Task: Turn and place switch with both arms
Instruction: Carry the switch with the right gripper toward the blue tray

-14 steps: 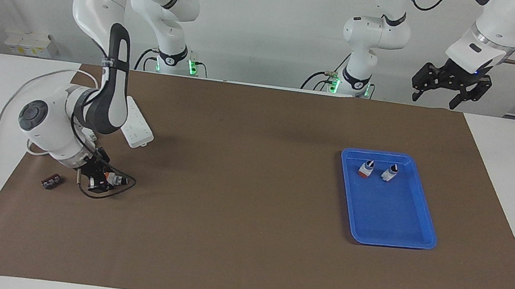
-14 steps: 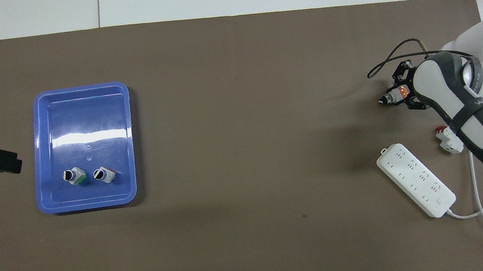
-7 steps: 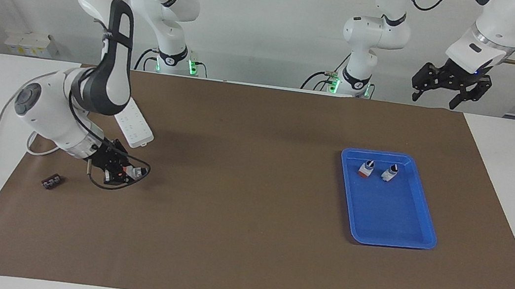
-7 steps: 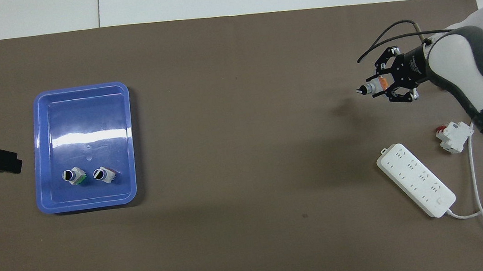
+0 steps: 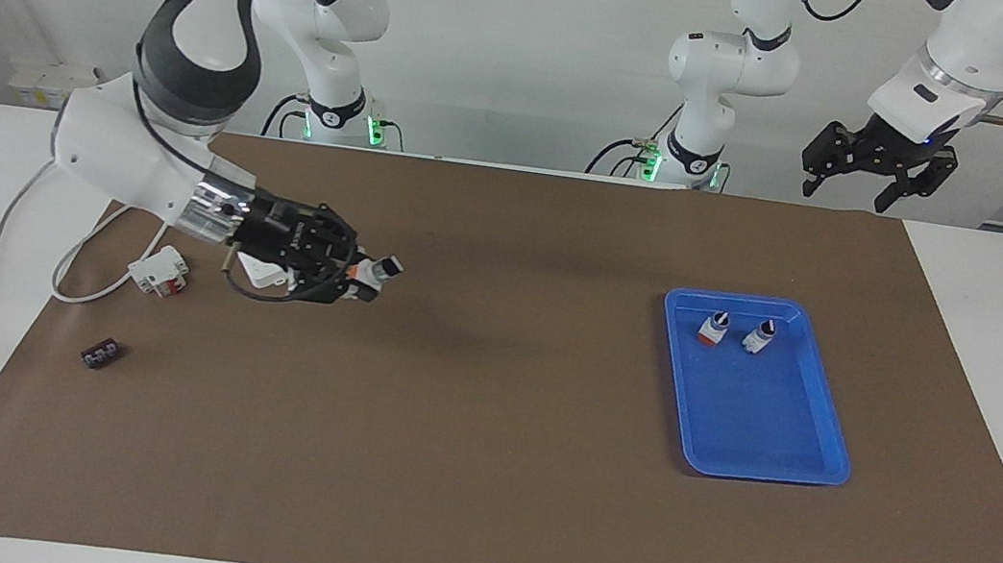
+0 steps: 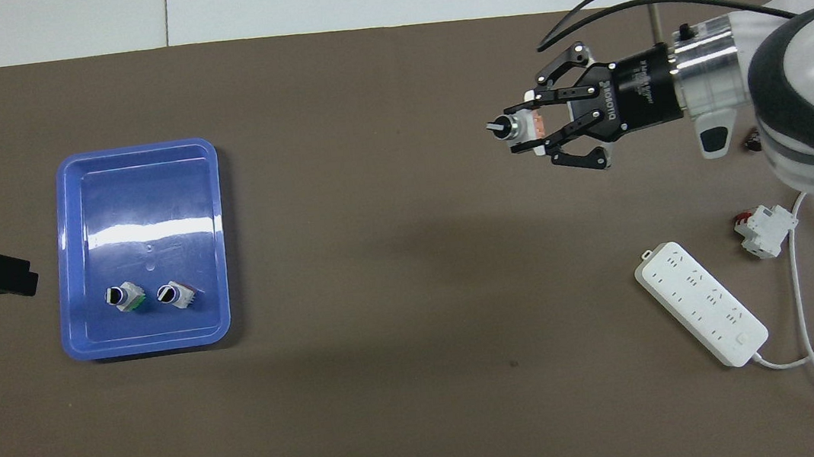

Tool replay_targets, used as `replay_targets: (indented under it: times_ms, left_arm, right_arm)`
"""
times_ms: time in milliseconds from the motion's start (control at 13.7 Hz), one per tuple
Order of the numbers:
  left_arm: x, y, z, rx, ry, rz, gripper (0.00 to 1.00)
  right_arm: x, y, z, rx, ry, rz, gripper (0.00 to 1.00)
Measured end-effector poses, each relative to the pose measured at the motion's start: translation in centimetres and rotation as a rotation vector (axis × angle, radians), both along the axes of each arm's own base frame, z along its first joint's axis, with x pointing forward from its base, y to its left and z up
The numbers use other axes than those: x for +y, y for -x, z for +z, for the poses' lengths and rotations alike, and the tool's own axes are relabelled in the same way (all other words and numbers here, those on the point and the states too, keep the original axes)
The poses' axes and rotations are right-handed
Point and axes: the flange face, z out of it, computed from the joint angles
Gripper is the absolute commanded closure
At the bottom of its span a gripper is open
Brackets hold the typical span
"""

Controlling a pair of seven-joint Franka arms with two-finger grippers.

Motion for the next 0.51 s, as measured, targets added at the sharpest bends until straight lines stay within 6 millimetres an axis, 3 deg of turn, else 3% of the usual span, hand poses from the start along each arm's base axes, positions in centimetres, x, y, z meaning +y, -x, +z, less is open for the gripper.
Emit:
replay_targets:
  times_ms: [146, 292, 365, 511]
  left_arm:
    - [-0.6, 0.2, 0.1, 0.003, 0.002, -0.012, 0.01]
    - [-2.8, 0.5, 0.2, 0.004, 0.031, 0.007, 0.1]
    - [-4.3, 0.8, 0.3, 0.01, 0.079, 0.053, 0.13]
    - [-6.4, 0.8, 0.6, 0.016, 0.164, 0.185, 0.17]
  right_arm:
    - [7.5, 1.4, 1.1, -0.011, 0.001, -0.002, 1.0]
    - [14.0, 3.7, 1.4, -0.025, 0.0, 0.04, 1.0]
    - [16.2, 4.7, 1.8, -0.027, -0.008, 0.062, 1.0]
    - [18.6, 6.0, 2.4, -0.009, -0.02, 0.083, 1.0]
